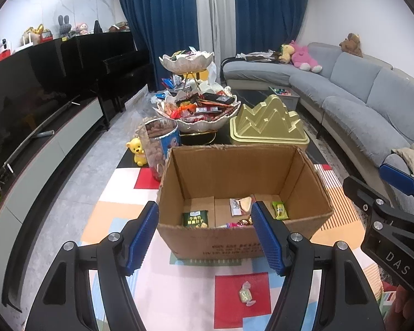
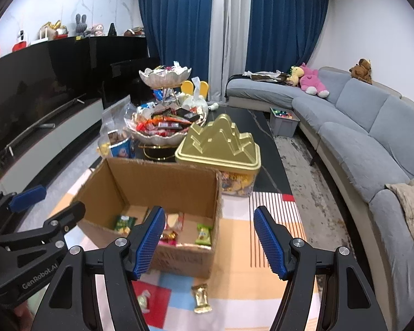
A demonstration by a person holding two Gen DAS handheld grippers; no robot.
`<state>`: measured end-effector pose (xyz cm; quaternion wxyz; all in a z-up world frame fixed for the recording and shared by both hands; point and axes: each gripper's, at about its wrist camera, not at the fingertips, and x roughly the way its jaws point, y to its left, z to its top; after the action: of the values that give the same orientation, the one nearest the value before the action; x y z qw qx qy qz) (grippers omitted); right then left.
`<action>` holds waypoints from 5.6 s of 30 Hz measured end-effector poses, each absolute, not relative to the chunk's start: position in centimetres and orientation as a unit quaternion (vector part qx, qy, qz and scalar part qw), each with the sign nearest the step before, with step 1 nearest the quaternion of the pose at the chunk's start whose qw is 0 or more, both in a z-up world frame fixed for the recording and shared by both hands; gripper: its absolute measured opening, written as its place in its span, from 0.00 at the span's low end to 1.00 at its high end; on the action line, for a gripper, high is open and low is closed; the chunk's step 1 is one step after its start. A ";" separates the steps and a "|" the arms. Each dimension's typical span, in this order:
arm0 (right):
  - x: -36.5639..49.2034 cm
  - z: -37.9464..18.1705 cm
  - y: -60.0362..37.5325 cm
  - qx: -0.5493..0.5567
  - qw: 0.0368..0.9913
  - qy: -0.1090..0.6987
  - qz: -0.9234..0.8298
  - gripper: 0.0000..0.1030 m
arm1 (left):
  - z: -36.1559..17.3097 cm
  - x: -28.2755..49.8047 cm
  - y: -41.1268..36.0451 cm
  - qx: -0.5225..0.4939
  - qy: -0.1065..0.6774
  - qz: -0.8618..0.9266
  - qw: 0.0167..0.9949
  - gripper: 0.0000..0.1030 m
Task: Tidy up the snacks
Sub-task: 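Withdraw both open tools from the box toward the green sweet and gold candy, then grasp the green wrapped sweet with the left tool while the right tool grasps the gold candy, then lift the green sweet and gold candy and carry both over the box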
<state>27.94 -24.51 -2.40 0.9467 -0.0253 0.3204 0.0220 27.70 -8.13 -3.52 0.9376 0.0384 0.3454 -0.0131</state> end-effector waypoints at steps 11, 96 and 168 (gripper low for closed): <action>26.0 -5.1 -25.2 -0.042 0.943 0.327 0.045 0.66 | -5.8 25.7 -9.1 0.046 0.348 -0.010 0.936 0.67; 27.4 -21.5 -25.5 -0.037 0.898 0.423 0.117 0.29 | -24.2 23.2 -13.8 0.052 0.436 -0.033 0.898 0.19; 20.5 -6.0 -21.1 -0.033 0.933 0.344 0.098 0.17 | -6.9 20.6 -7.5 0.006 0.330 -0.021 0.944 0.19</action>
<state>20.49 -21.14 -6.02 0.9334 -0.0328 0.3439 0.0975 20.61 -7.53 -6.91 0.9436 0.0059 0.3303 -0.0214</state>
